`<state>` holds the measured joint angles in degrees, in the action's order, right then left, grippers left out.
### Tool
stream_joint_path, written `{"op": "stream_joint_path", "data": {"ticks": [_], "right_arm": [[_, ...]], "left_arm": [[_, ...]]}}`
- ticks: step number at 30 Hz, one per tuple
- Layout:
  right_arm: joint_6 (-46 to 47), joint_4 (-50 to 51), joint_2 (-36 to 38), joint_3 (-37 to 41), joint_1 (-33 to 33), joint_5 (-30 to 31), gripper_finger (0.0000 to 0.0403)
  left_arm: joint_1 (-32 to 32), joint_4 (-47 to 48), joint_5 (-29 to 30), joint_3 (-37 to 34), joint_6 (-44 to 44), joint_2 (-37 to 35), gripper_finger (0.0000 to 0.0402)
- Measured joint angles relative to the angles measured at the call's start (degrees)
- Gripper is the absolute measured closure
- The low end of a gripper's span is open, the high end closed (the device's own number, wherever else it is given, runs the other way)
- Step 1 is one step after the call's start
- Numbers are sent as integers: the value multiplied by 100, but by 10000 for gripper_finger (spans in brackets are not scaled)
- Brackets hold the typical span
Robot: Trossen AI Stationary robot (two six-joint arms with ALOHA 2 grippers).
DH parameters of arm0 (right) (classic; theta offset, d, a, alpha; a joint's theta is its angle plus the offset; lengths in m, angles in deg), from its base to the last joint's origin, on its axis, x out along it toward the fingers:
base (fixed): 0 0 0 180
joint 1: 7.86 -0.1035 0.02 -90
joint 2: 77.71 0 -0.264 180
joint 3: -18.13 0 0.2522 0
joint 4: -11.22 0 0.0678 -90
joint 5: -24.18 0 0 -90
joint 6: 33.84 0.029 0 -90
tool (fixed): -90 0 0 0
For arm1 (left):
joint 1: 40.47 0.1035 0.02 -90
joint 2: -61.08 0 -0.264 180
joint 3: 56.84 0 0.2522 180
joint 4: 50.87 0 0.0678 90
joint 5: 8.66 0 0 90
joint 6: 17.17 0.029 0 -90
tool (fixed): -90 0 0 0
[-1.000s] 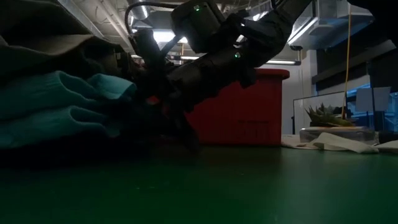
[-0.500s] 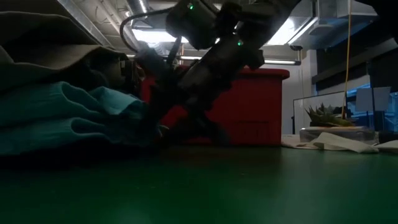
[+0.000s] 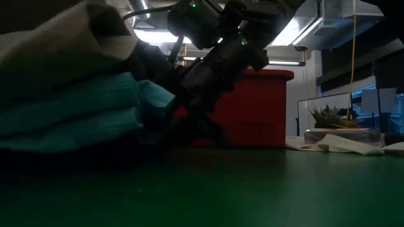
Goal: Fold Laundry from Bin
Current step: Put the stacked clothes into the red laundry bin
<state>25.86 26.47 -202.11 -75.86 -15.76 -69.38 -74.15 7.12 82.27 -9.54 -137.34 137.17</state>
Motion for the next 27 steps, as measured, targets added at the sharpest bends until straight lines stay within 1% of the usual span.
{"op": "stream_joint_path", "data": {"ticks": [7, 11, 20, 27], "right_arm": [[-3, 13, 3, 0, 0, 20, 251], [-2, -35, -55, 0, -9, 252, 251], [2, -628, -178, 0, -84, 143, 251], [0, -721, -228, 0, -89, 53, 251]], "left_arm": [[277, -453, 30, -9, 328, 2, 246], [388, -532, 39, -9, 397, 2, 246], [439, -628, 126, -7, 525, 2, 246], [441, -656, 142, -4, 537, 2, 246]]}}
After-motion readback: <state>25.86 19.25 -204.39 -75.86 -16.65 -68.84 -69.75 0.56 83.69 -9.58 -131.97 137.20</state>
